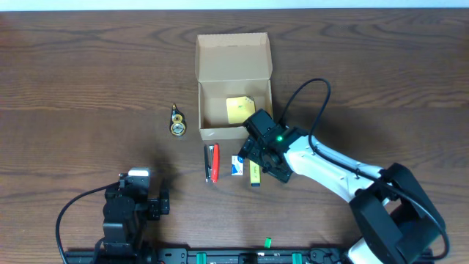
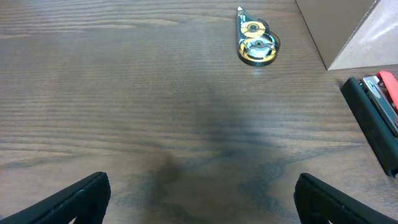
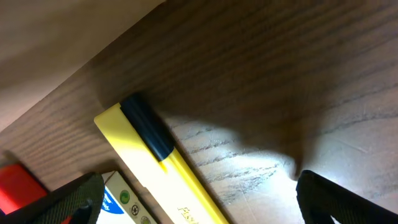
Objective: Pack container
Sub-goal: 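Move the right gripper down over the yellow highlighter, then grasp the yellow highlighter with the right gripper and lift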
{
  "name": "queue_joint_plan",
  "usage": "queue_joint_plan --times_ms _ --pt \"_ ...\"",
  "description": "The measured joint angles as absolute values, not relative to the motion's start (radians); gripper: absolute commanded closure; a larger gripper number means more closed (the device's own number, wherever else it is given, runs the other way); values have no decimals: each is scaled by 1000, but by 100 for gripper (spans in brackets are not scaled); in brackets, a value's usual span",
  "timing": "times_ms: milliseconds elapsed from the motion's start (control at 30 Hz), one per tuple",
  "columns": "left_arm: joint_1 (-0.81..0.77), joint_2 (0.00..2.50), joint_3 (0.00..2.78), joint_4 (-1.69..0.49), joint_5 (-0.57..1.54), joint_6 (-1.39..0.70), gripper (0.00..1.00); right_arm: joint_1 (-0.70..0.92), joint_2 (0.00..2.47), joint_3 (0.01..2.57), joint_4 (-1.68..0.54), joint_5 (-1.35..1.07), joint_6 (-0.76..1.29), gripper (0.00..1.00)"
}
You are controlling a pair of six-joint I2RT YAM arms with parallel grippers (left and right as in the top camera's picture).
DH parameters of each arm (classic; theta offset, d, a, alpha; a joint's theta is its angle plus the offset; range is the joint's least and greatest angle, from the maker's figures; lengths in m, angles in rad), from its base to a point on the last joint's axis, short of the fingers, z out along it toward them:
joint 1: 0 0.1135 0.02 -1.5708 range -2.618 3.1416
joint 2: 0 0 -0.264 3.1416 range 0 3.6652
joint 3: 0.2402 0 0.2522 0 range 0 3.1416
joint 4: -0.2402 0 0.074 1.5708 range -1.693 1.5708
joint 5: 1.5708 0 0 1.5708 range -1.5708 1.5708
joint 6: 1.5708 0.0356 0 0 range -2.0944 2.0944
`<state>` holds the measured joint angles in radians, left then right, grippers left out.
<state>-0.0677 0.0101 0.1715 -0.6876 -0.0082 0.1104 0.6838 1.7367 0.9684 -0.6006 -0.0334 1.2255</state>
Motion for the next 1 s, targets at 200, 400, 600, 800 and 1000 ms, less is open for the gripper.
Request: queue_joint_plan --times_ms 200,400,600,800,1000 --pt "-68 10 171 -688 -8 110 5 684 1747 978 -601 -33 1222 8" --pt "-68 10 171 -688 -8 110 5 684 1750 981 -604 -33 1219 15" --pt "-68 10 171 -688 -8 110 4 717 1765 981 -611 -42 1220 19" --pt "-68 10 171 -688 -8 110 5 740 1765 982 -624 -50 1227 28" --pt "-68 10 171 -688 -8 110 5 744 1768 981 -668 -54 1260 62"
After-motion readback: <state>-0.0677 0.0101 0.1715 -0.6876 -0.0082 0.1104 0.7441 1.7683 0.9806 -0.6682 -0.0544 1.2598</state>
